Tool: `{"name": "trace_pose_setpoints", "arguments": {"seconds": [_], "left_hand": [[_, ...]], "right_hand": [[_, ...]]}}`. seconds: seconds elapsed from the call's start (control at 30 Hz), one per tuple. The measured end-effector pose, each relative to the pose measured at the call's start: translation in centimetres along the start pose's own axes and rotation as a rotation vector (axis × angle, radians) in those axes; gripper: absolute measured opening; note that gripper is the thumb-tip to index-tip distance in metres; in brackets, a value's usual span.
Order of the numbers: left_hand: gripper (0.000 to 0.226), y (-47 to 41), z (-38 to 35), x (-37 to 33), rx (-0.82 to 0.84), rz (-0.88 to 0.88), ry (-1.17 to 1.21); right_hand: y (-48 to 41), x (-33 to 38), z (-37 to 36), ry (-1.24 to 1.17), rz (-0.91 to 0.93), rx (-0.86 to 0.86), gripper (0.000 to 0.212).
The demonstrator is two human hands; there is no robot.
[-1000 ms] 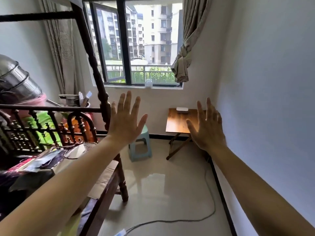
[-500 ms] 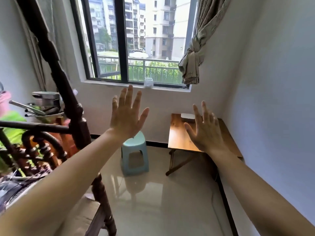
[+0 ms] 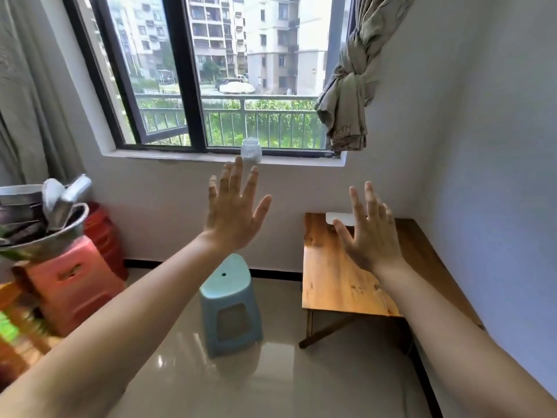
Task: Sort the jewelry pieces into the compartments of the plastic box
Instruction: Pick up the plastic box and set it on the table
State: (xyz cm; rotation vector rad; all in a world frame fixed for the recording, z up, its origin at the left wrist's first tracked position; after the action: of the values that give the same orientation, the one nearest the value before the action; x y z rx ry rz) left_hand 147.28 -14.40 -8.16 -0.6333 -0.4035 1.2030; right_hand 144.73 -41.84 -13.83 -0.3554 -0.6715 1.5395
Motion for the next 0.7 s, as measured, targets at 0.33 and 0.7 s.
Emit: {"name": "trace_pose_setpoints", "arguments": {"seconds": [0.33, 0.7], "left_hand": [[0.067, -20.3, -16.7, 1.8, 0.049, -0.041, 0.041], [0.066, -36.5, -40.1, 3.9, 0.158, -0.091, 0.176]], "right_hand": [[-19.3, -8.3, -13.4, 0.005, -0.111, 0.068, 0.077], [-30.4, -19.0, -26.8, 0.11, -0.289, 0.058, 0.075]]}}
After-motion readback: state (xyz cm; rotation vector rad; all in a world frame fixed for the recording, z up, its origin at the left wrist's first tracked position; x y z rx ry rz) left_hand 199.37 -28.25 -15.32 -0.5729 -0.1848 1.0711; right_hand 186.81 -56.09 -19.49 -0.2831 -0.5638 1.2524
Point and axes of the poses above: each hand's wrist, its own y-axis away from the middle knuckle, its own z-axis out of the back of the hand, x = y × z, the point moved 5 cm from there along -y, towards the middle knuckle, and after that the axes turned 5 degrees about -x, right-handed, at the moved point
